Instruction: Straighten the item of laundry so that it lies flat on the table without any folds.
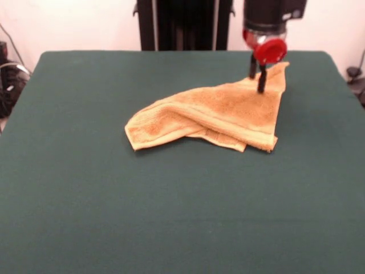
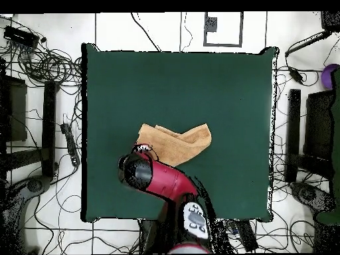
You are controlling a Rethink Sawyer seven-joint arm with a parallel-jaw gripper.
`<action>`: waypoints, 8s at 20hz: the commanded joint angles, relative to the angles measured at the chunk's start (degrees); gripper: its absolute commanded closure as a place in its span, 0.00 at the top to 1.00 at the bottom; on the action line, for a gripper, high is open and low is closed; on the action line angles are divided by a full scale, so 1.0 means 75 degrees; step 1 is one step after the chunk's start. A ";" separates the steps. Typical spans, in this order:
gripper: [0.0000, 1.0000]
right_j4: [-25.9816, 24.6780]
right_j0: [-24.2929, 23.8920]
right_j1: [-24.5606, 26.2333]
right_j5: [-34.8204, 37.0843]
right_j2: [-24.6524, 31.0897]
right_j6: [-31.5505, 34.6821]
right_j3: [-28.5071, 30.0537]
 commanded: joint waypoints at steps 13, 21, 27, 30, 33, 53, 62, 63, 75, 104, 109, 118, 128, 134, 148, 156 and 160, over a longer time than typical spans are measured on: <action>1.00 0.2819 0.1860 0.3633 0.1075 -0.1416 0.2673 -0.4490; 1.00 0.2582 0.1228 0.3487 0.0801 -0.0455 0.1266 -0.3889; 1.00 0.1800 0.0464 0.3342 0.0560 0.0060 0.0229 -0.3548; 0.00 0.1646 0.0685 0.3467 0.0475 -0.0354 0.0493 -0.3699; 0.00 0.1555 0.0752 0.3377 0.0485 -0.0523 0.0520 -0.3620; 0.00 -0.0178 -0.0531 -0.1335 0.2687 0.0003 -0.0579 0.0567; 1.00 -0.0608 0.0646 0.0347 0.1107 -0.0990 0.0729 -0.1714; 1.00 -0.0526 0.0481 0.0437 0.0965 -0.0772 0.0644 -0.1812; 1.00 -0.0480 -0.0100 0.1505 -0.0495 0.0197 0.0423 -0.2589; 1.00 -0.0040 -0.0246 0.1526 0.0319 -0.0053 -0.0236 -0.2639; 1.00 -0.0096 -0.0153 0.1945 0.0180 -0.0021 0.0206 -0.3152; 1.00 0.1431 0.1115 0.2616 0.1039 -0.0946 0.2156 -0.4079; 1.00 0.1294 0.1282 0.2986 0.2257 -0.0883 0.1280 -0.5038; 1.00 0.0974 0.1025 0.3187 0.1953 -0.0568 0.0678 -0.4844; 1.00 0.1277 0.1226 0.3434 0.2055 -0.0410 0.1170 -0.4990; 1.00 0.1253 0.1188 0.2510 0.2567 -0.0254 0.1068 -0.4077; 1.00 0.1201 0.1051 0.1783 0.2938 -0.0129 0.0797 -0.3485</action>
